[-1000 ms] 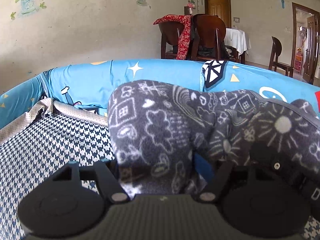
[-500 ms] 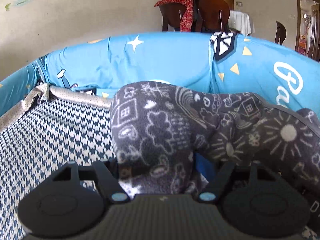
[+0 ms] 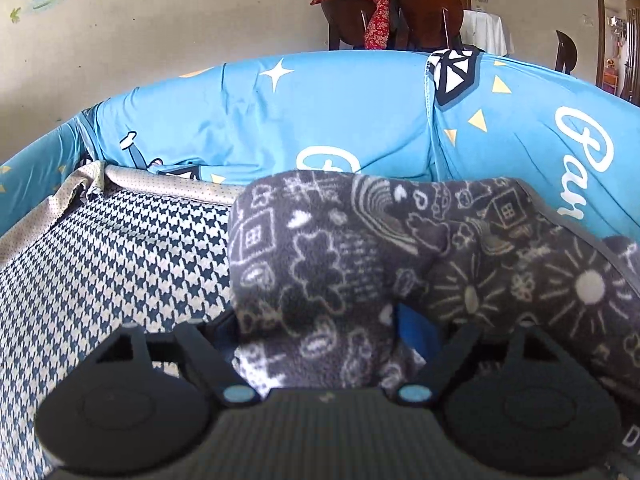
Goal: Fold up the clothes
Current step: 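Lower the bundle onto the seat with both grippers and open them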
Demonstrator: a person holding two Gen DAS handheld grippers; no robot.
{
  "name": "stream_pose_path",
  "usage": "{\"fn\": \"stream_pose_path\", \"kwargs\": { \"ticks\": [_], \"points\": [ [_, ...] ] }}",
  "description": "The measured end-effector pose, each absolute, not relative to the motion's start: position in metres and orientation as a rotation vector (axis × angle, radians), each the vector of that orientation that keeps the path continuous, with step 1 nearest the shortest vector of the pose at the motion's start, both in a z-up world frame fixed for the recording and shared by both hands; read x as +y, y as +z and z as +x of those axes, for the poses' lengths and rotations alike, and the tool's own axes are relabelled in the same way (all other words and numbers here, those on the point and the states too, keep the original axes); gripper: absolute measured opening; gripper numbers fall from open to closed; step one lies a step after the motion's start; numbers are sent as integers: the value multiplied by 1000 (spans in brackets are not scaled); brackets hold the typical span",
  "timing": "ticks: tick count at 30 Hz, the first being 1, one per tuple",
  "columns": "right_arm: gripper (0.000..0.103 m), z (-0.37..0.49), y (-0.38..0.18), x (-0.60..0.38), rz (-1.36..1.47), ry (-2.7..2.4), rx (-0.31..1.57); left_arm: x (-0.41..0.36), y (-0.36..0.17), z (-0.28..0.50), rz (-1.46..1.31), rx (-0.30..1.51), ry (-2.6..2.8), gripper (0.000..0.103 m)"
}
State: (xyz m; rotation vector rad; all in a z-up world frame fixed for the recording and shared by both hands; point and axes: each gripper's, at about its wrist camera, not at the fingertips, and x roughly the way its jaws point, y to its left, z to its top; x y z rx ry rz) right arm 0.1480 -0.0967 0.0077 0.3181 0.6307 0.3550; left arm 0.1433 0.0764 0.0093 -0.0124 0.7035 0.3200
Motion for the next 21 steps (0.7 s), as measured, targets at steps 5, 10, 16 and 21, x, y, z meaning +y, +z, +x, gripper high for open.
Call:
{"fn": "stream_pose_path", "kwargs": {
  "ticks": [5, 10, 16, 21],
  "points": [
    [66, 139, 19, -106, 267, 339, 619, 76, 18, 136, 6, 667, 343, 99],
    [66, 122, 33, -120, 218, 315, 569, 74, 26, 129, 10, 647, 333, 103],
    [66, 100, 53, -128, 190, 369, 455, 74, 31, 122, -8, 645, 330, 103],
    [54, 103, 43, -117, 175, 418, 471, 79, 31, 118, -28, 655, 338, 103]
  ]
}}
